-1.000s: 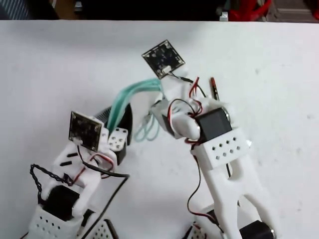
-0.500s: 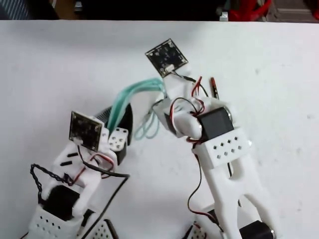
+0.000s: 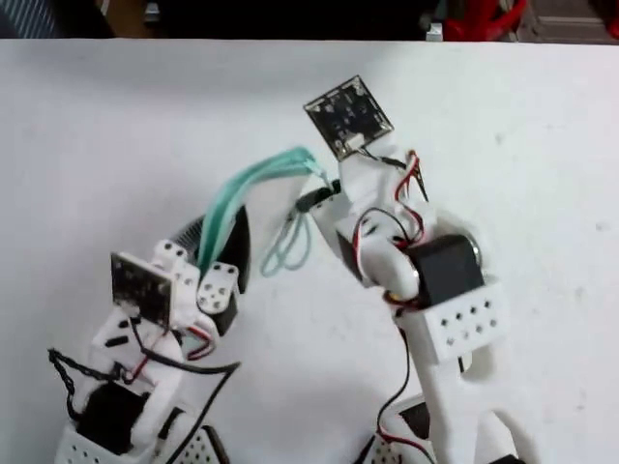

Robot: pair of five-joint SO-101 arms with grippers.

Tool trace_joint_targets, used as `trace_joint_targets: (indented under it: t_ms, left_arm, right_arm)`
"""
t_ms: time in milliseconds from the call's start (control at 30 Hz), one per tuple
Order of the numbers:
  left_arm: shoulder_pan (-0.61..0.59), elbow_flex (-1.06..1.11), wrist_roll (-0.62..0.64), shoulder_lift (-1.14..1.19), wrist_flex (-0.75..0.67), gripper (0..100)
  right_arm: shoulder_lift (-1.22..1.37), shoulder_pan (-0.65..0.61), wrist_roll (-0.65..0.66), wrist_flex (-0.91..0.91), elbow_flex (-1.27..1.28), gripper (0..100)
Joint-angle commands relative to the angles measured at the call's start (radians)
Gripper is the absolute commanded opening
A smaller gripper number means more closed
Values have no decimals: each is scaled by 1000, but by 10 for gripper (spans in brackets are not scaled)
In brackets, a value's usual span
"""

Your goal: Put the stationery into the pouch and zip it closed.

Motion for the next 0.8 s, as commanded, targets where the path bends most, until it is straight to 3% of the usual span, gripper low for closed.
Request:
trace_joint_targets:
  t_ms: [0,433,567,767]
  left_arm:
    - [48,15,9,-74,-23,23]
    - [-19,29,9,-73,80,23]
    - [-19,34,-31,-73,86,23]
    - [-13,28,-44,-74,157,23]
  right_arm:
    - [-56,18,3,27,-14,18]
    - [-182,15,12,50,-20,17]
    - [-139,-59,17,61,-32,17]
    - [-76,15,180,91,-124,22]
